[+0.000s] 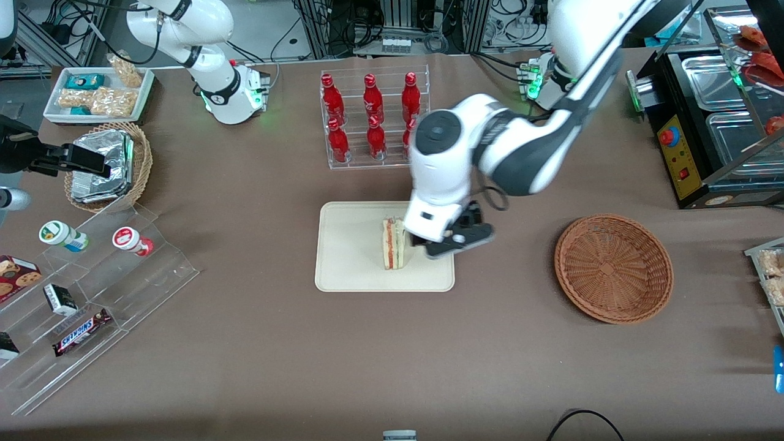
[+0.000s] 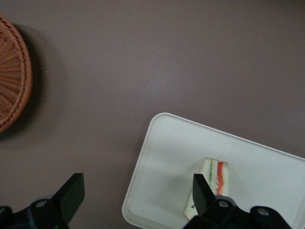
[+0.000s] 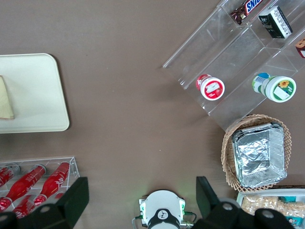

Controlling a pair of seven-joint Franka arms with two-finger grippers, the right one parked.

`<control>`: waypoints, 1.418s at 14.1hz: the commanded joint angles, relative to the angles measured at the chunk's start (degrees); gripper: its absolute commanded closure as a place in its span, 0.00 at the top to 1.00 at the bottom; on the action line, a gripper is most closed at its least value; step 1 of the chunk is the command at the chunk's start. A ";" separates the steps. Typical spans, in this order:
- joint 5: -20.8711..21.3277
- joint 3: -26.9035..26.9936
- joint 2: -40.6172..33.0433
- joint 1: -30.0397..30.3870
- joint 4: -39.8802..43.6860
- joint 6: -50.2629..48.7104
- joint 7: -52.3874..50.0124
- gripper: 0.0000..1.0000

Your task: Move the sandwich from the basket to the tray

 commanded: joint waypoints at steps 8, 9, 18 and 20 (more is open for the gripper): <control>-9.14 0.04 -16.18 22.66 -2.49 -25.29 32.46 1.00; -9.23 0.04 -17.33 24.23 -2.67 -27.06 33.52 1.00; -13.89 0.30 -27.45 31.97 -13.83 -25.58 38.00 1.00; -14.41 0.30 -27.09 33.21 -13.13 -26.01 39.24 1.00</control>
